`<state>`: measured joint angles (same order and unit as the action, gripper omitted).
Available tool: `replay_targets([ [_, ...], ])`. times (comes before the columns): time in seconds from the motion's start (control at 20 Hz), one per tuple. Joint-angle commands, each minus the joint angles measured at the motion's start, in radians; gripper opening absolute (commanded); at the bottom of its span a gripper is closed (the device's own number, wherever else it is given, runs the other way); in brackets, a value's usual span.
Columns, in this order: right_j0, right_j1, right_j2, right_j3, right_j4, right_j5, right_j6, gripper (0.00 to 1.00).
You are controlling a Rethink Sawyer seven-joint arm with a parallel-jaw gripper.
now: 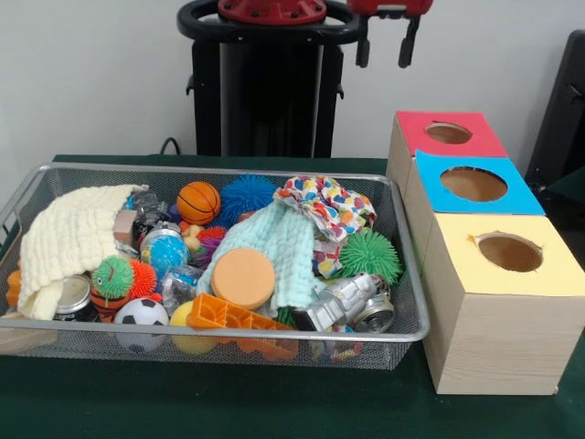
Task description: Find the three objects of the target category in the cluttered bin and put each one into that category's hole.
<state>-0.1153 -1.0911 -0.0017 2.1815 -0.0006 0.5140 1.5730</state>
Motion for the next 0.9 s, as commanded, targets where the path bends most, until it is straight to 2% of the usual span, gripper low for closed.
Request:
replay_targets([
  [0.05,-0.065,0.119,0.067,-0.061,-0.044,-0.072,0.061,1.00],
  [0.2,-0.075,0.172,0.071,-0.082,-0.045,-0.087,0.069,1.00],
  [0.4,-0.084,0.205,0.073,-0.103,-0.057,-0.102,0.060,1.00],
  [0.9,-0.089,0.242,0.077,-0.139,-0.075,-0.110,0.059,1.00],
])
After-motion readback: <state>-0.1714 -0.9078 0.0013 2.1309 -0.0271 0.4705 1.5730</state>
